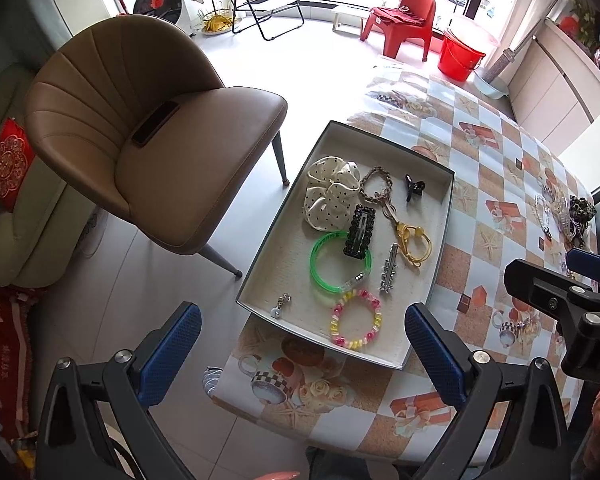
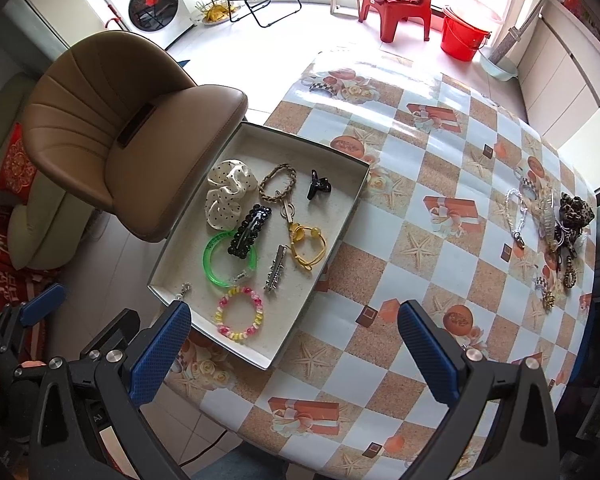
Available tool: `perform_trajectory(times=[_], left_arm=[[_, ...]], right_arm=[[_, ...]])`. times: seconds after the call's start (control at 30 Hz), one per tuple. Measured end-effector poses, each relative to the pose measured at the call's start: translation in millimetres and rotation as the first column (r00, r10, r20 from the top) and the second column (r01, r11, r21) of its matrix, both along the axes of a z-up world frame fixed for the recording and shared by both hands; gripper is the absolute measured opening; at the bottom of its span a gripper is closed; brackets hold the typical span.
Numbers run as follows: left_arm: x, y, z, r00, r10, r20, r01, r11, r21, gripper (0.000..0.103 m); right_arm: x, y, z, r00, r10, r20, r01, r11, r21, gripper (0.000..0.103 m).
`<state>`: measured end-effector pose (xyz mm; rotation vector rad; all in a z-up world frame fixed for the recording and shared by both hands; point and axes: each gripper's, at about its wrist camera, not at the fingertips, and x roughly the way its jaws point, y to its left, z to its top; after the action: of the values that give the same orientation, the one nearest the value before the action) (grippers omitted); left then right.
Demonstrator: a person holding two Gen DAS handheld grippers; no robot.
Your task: Organize jewelry
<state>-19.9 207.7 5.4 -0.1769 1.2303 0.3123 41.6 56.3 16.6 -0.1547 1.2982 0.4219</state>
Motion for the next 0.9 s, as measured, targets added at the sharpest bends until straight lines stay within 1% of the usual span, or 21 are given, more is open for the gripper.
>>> perform_trajectory(times=[0.9], left_arm=[[-3.5, -0.8, -2.1, 1.0, 0.011, -0.007, -0.011, 1.0, 0.007, 0.103]], right_arm=[[0.1, 0.7, 0.3, 1.0, -0.002, 0.003, 0.002, 1.0, -0.001, 0.103]])
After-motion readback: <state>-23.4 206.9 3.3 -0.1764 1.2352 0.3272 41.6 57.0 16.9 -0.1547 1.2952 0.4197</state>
